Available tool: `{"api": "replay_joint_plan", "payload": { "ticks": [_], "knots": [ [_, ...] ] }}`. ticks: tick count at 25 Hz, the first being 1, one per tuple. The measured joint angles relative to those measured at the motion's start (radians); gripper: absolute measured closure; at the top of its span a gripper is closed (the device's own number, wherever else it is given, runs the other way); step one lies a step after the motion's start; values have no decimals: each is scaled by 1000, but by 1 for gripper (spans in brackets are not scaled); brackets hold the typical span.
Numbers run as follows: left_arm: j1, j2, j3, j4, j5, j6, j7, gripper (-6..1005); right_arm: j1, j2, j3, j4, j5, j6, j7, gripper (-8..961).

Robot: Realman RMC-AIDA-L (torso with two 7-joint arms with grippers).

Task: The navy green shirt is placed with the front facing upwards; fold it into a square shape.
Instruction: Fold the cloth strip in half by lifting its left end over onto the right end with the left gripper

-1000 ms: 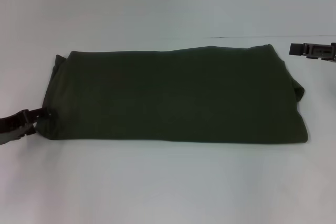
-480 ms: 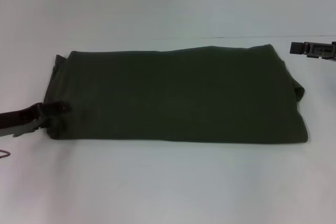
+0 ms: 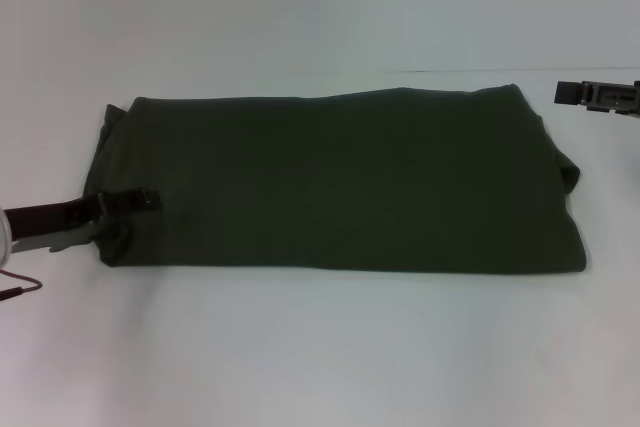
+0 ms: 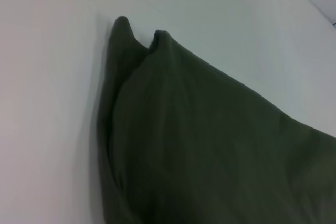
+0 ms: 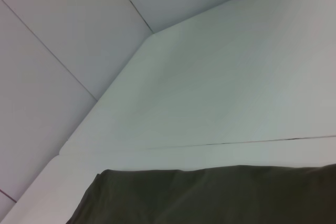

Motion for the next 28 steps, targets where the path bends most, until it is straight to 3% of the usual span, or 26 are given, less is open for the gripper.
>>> {"api": "replay_joint_plan", "payload": {
  "ticks": [28],
  "knots": [
    [57,3,-4,28,6,-9,1,124,3,0,0,0,0,3,-2,28]
  ]
}}
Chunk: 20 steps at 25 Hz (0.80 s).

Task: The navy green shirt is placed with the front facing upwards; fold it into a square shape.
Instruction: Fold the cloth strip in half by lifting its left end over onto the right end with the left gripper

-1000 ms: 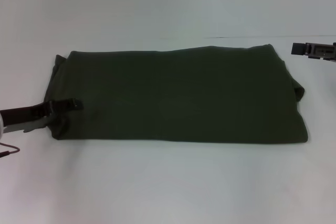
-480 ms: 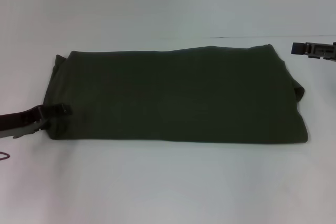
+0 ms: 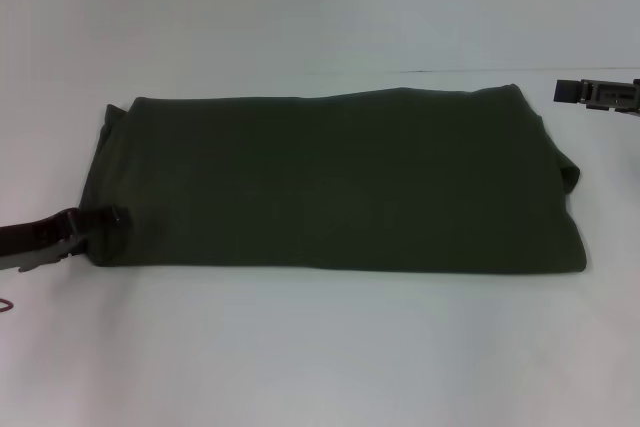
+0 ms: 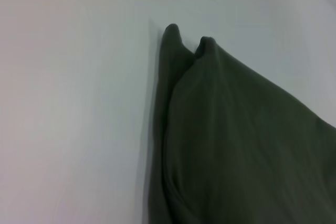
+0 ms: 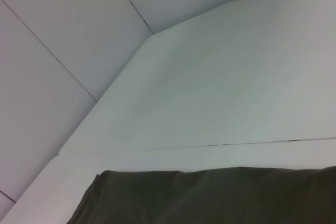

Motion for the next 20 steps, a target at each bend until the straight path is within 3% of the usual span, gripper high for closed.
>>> {"api": "replay_joint_plan", "payload": {
  "ticks": [20],
  "knots": [
    [-2,1,7,23,18,8,-1,129,0,0,1,0,0,-2,2,28]
  ]
}}
